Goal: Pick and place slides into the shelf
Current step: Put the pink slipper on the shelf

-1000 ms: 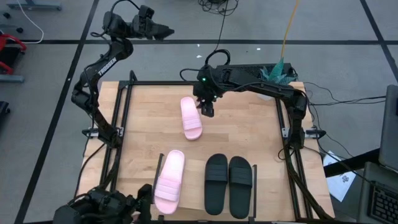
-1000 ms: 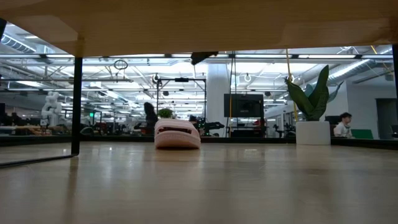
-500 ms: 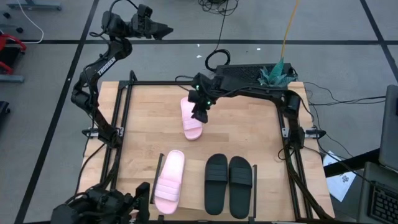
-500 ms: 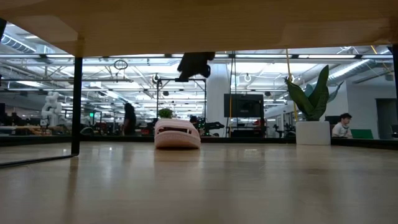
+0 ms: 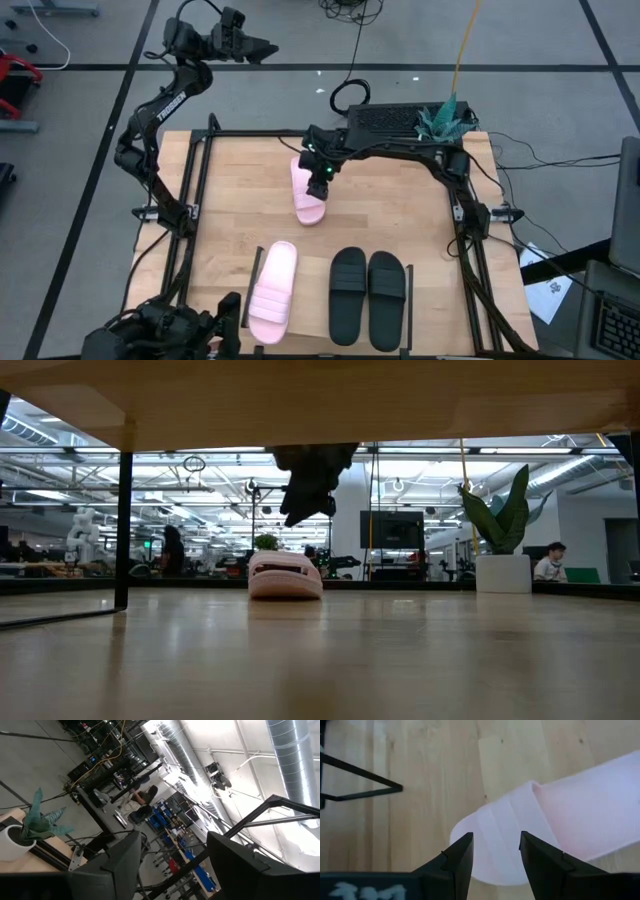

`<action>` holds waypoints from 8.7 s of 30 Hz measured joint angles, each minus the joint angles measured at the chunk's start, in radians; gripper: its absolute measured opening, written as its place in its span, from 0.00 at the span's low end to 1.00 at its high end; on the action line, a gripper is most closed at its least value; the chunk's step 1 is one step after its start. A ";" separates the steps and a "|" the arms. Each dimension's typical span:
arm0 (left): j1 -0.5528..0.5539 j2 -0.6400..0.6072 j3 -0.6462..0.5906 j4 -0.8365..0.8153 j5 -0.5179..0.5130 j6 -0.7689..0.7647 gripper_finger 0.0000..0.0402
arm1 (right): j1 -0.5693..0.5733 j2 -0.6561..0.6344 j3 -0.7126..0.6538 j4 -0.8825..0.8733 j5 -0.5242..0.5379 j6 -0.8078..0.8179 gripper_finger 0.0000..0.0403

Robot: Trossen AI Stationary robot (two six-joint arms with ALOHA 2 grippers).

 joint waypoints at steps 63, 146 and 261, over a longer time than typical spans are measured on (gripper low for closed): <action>-0.002 0.000 0.000 0.000 0.002 0.005 0.57 | -0.057 0.092 -0.084 0.107 -0.030 0.104 0.37; 0.134 0.000 0.000 -0.006 0.030 0.008 0.57 | -0.130 -0.199 -0.182 0.176 -0.308 0.330 0.00; 0.136 0.000 0.000 -0.014 0.020 -0.033 0.57 | 0.492 -0.283 -0.366 0.738 -0.546 0.663 0.00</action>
